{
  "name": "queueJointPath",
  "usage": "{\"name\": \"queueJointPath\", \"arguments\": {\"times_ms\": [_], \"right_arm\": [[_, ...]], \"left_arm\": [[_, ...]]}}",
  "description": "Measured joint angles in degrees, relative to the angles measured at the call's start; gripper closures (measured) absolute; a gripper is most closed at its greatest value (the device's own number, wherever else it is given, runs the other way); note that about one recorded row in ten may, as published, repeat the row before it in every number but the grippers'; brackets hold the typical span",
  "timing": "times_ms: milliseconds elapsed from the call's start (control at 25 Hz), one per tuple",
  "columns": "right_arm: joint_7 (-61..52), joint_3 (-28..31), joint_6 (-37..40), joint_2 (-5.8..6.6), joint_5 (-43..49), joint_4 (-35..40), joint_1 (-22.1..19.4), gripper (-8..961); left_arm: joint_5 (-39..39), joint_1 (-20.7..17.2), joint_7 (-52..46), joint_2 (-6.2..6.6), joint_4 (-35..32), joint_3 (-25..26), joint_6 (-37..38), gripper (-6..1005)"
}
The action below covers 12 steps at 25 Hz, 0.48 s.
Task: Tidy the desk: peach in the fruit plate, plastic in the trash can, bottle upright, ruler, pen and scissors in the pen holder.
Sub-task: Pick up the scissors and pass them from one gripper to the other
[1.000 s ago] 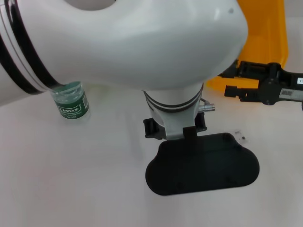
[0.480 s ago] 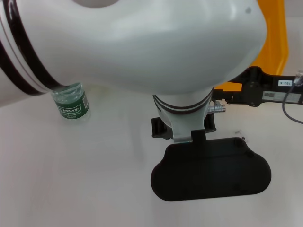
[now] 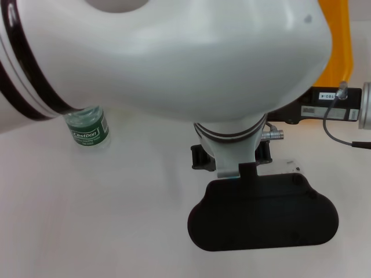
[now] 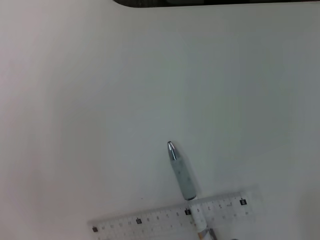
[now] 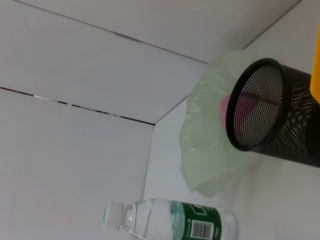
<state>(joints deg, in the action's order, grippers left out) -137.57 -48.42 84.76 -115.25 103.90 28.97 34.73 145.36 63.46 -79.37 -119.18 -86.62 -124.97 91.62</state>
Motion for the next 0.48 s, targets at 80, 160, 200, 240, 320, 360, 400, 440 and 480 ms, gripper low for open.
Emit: {"name": "queueJointPath", "arguments": {"times_ms": [80,160,200,240,320,360,400,440,480], "right_arm": [[0.40,0.00,-0.24,-0.04,0.05,-1.00,0.69,163],[0.76,0.00,-0.46,-0.05,0.22,-1.87,1.23,164],[0.91,0.00,-0.52,-0.06,0.43,-2.17,1.45,165],[1.00,-0.02,-0.57,-0.06,0.69,-2.38,1.64,166],[1.06,-0.12,-0.78,-0.19,1.82,-2.68,2.20,167],[1.06,-0.12,-0.78,-0.19,1.82,-2.68,2.20,168],[1.06,-0.24,-0.86,-0.29,2.23,-2.73,2.39,168],[1.06,-0.37,-0.96,-0.40,2.60,-2.76,2.55,169],[1.07,-0.54,-1.15,-0.51,2.81,-2.78,2.67,170]], "left_arm": [[0.00,0.03,0.00,0.00,-0.15,-0.01,-0.05,755],[0.00,0.08,0.00,0.00,-0.25,-0.01,-0.20,753],[0.01,0.09,0.00,0.00,-0.29,-0.02,-0.31,752],[0.01,0.09,0.00,0.00,-0.31,-0.01,-0.40,752],[0.01,0.09,0.00,0.00,-0.33,-0.02,-0.69,750],[0.01,0.09,0.00,0.00,-0.33,-0.02,-0.69,750],[0.01,0.09,0.00,0.00,-0.33,-0.01,-0.73,749],[0.00,0.09,0.00,0.00,-0.33,-0.02,-0.76,748],[-0.01,0.09,0.00,0.00,-0.33,-0.01,-0.78,748]]}}
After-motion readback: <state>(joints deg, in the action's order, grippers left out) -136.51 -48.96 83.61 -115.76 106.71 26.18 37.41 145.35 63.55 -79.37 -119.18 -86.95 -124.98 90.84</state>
